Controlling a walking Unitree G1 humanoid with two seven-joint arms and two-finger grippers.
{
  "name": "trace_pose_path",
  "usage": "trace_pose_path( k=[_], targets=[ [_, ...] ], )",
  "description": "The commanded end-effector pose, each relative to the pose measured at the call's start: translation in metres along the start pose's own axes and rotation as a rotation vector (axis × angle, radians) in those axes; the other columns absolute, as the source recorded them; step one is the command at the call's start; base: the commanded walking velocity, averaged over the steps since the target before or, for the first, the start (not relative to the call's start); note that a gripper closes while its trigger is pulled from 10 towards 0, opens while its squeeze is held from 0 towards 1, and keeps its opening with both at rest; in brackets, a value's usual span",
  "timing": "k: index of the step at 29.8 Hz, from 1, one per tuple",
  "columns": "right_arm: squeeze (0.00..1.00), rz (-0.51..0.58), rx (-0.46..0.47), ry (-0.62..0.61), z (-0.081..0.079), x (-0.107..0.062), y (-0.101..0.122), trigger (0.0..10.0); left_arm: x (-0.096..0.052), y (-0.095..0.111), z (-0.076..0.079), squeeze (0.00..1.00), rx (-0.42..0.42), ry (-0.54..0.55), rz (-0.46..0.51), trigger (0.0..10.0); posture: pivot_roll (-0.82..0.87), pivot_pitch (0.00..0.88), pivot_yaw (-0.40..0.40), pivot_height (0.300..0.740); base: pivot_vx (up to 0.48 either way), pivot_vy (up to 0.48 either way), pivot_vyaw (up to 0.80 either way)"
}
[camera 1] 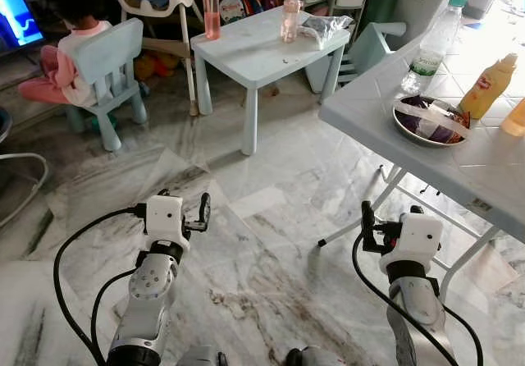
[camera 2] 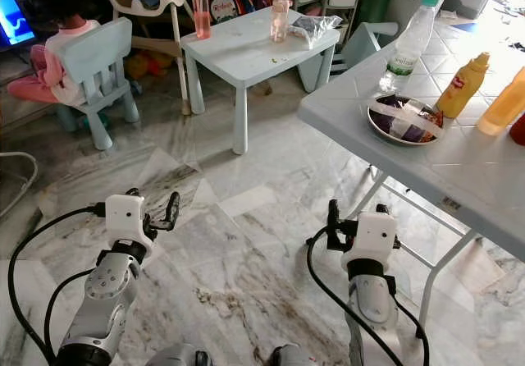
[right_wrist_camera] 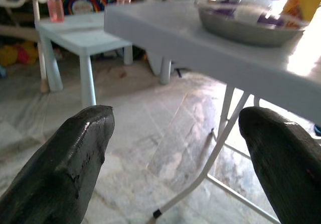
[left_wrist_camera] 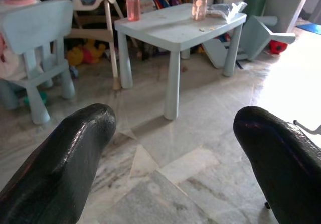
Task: Restocking fridge
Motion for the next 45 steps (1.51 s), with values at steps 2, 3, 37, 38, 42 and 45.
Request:
trace_pose_path(
  k=[2, 3, 37, 38, 42, 45],
  targets=[
    [0.00, 0.004, -0.017, 0.004, 0.001, 0.002, 0.000, 10.0, 0.002, 0.003, 0.004, 0.00, 0.013, -0.030, 0.016, 10.0, 0.06, 0.096, -0.027, 0.740, 0.000, 0.000, 0.00],
    [0.00, 0.012, -0.025, 0.007, 0.000, 0.003, 0.002, 10.0, 0.003, 0.005, 0.005, 0.00, 0.015, -0.036, 0.026, 10.0, 0.06, 0.096, -0.027, 0.740, 0.000, 0.000, 0.00],
    [0.00, 0.143, 0.179, 0.160, -0.050, 0.009, 0.066, 10.0, 0.019, 0.047, 0.013, 0.00, -0.145, -0.058, 0.114, 10.0, 0.03, 0.126, -0.032, 0.740, 0.248, 0.269, -0.65],
    [0.00, 0.142, 0.158, 0.153, -0.049, 0.009, 0.066, 10.0, 0.018, 0.049, 0.013, 0.00, -0.145, -0.059, 0.117, 10.0, 0.03, 0.127, -0.035, 0.740, 0.000, 0.000, 0.00],
    [0.00, 0.148, 0.180, 0.159, -0.049, 0.002, 0.062, 10.0, 0.010, 0.053, 0.016, 0.00, -0.138, -0.067, 0.122, 10.0, 0.04, 0.129, -0.036, 0.740, 0.000, 0.000, 0.00],
    [0.00, 0.109, 0.118, 0.142, -0.041, -0.004, 0.049, 10.0, -0.002, 0.039, 0.024, 0.00, -0.122, -0.088, 0.084, 10.0, 0.04, 0.141, -0.037, 0.740, 0.000, 0.000, 0.00]
  ],
)
Point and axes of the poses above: a point about 5 cm out from each wrist's last joint towards the gripper, its own x axis pointing out of the wrist towards the gripper, its own y axis along the axis of the wrist's last joint, z = x × y, the point moved 6 cm from there along x, pointing out of the wrist towards the gripper, and after that the axes turned 14 degrees about x, right-handed, at the moved point
